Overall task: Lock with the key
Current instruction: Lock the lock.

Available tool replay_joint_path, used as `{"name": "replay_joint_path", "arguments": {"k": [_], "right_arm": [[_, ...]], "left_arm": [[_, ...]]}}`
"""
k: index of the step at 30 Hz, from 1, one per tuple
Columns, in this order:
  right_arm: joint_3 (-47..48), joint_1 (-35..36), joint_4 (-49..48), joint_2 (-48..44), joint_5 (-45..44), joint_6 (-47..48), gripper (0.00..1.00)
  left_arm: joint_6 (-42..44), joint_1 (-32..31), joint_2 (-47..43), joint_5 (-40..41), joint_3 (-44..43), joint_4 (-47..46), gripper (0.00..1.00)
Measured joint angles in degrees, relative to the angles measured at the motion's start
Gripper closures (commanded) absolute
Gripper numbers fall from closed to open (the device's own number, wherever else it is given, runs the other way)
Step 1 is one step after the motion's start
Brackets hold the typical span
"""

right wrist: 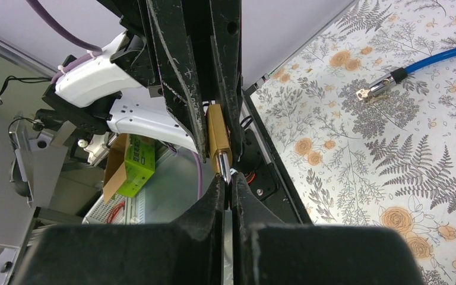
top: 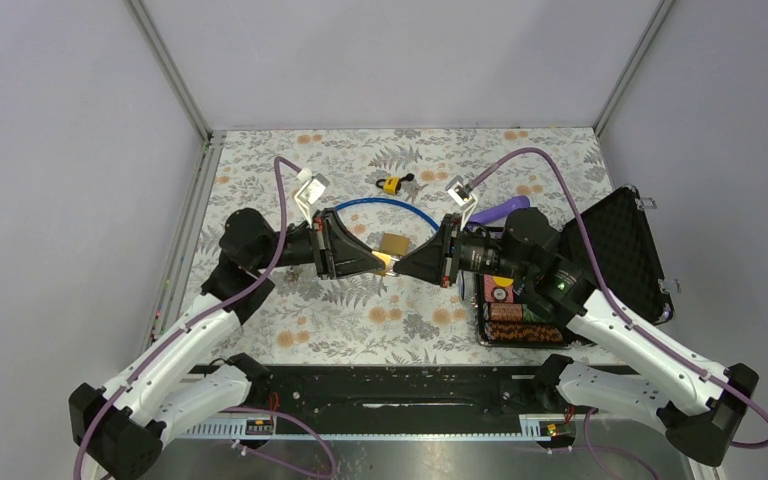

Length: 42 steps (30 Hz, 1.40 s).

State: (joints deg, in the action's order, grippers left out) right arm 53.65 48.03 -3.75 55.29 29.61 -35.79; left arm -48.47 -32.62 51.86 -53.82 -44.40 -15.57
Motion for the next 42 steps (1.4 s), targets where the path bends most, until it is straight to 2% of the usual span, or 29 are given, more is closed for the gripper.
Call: {"name": "replay_joint_path", "arguments": {"k": [11,15,17,18,20,22,23,25,27,32,33,37,39,42], "right_arm": [[-0.15,-1.38,1.7,0.22,0.02,-0.52,1.0],[-0.15,-1.66,1.84,0.2,-0.26,-0.13,1.0],[-0.15,-1.66,2.62,0.07,-1.42,1.18,1.0],[-0.15,-1.66,3.19,-0.04,-1.99,1.92,1.0],[0.11,-1.66,4.96,-0.17,-3.72,4.33,1.0],[0.74,-1.73,6.82,0.0,-5.09,6.91,1.0],[1.09,-1.97,7.39,0.15,-4.98,8.15,1.0],[2.08,-2.23,8.63,1.18,-4.52,10.82,1.0],[2.14,-3.17,11.15,2.12,-4.48,13.92,1.0],[3.41,-4.22,20.74,2.45,-3.52,22.62,1.0],[4.24,-4.22,22.62,2.64,-2.84,24.55,1.0],[6.36,-4.22,26.43,3.13,-0.55,29.68,1.0],[7.1,-4.22,27.82,3.28,0.22,31.34,1.0],[7.93,-4.22,29.46,3.34,1.31,33.11,1.0]], "left_arm": [[-4.61,-1.53,3.76,1.38,3.56,-9.86,1.0],[-4.72,-1.55,4.11,1.99,3.56,-10.14,1.0],[-2.97,-1.68,4.0,2.89,2.47,-7.19,1.0],[-1.7,-1.79,3.98,3.48,1.55,-4.79,0.97],[1.51,-2.19,4.0,4.9,-0.72,1.05,0.79],[4.09,-2.29,3.78,5.95,-2.56,5.4,0.46],[5.18,-2.21,3.82,6.86,-3.34,7.61,0.34],[7.15,-1.81,4.11,7.15,-4.13,9.97,0.21],[8.68,-0.61,4.13,7.21,-4.59,11.96,0.13],[13.46,1.55,4.11,7.52,-5.42,14.75,0.12],[14.51,1.53,4.13,7.52,-5.42,15.34,0.14],[17.18,1.53,4.7,7.1,-5.35,16.26,0.38],[17.97,1.29,5.35,5.95,-4.87,15.67,0.4],[19.08,-0.35,5.6,5.22,-2.99,15.45,0.38]]}}
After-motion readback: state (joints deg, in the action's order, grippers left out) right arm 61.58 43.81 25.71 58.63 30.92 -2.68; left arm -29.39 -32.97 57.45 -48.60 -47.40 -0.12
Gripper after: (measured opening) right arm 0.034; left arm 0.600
